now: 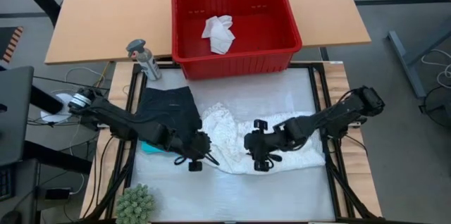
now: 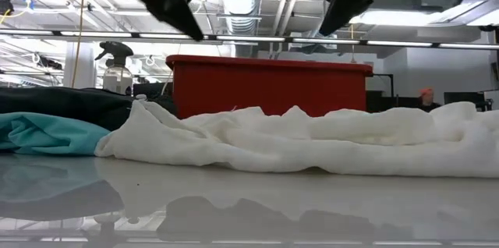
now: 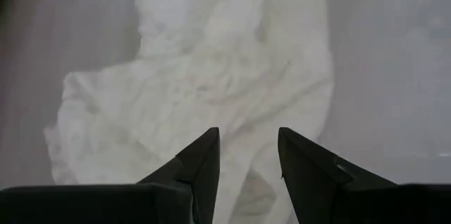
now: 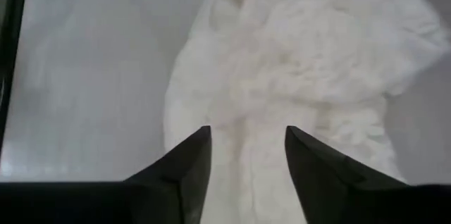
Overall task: Fold laundry
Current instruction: Fold the white dress
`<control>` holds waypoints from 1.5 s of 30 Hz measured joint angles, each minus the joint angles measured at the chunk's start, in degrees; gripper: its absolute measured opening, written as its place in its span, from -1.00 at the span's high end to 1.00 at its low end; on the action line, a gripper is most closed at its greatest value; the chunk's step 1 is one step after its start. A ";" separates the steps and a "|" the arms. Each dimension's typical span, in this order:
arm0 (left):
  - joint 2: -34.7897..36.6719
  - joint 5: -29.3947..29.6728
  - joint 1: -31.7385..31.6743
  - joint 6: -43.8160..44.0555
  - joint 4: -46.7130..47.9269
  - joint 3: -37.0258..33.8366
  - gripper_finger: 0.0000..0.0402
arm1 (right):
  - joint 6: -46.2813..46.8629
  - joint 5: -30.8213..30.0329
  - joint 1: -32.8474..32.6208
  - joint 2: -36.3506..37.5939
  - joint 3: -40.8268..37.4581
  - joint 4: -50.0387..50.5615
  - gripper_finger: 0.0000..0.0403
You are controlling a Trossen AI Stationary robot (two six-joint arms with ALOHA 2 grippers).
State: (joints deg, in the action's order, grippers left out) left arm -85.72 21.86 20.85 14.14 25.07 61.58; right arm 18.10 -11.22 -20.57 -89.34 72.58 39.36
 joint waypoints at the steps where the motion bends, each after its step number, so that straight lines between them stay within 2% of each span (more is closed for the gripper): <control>1: -1.04 0.47 0.13 0.94 -0.10 0.00 0.34 | -1.49 1.29 0.40 0.00 0.00 -0.40 -0.14; 4: -3.95 1.54 0.66 3.35 -0.14 0.00 0.34 | -4.44 2.07 0.93 0.00 0.02 -2.08 -0.26; 7: -6.24 3.49 1.42 6.13 -0.09 0.00 0.34 | -7.83 2.04 0.28 -0.36 0.04 -3.63 -0.29; 13: -7.25 6.35 2.49 8.72 0.25 -0.02 0.34 | -13.76 2.09 -1.56 -7.54 0.11 -6.44 -0.29; 20: -7.25 6.46 3.91 12.55 1.56 -0.02 0.34 | -16.92 -2.22 -1.42 -15.86 4.18 -6.46 -0.29; 26: -7.25 7.13 5.04 13.46 1.59 -0.02 0.34 | -21.50 -2.72 -0.95 -19.93 5.73 -6.41 -0.29; 31: -7.25 8.14 5.60 14.68 1.58 -0.02 0.34 | -20.39 -6.28 -0.57 -21.88 5.68 -4.57 -0.28; 36: -7.25 8.47 6.18 15.50 1.43 -0.02 0.34 | -20.08 -8.48 -0.16 -22.50 5.74 -3.64 -0.04; 42: -7.23 8.60 6.83 15.69 1.39 -0.02 0.34 | -19.64 -8.44 0.54 -22.56 5.68 -3.60 0.40; 45: -7.23 8.60 6.96 15.69 1.39 -0.02 0.34 | -19.63 -8.38 0.80 -22.56 5.93 -2.71 0.69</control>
State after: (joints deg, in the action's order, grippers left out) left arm -92.95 30.46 27.81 29.82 26.46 61.56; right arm -1.53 -19.60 -19.77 -111.90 78.51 36.66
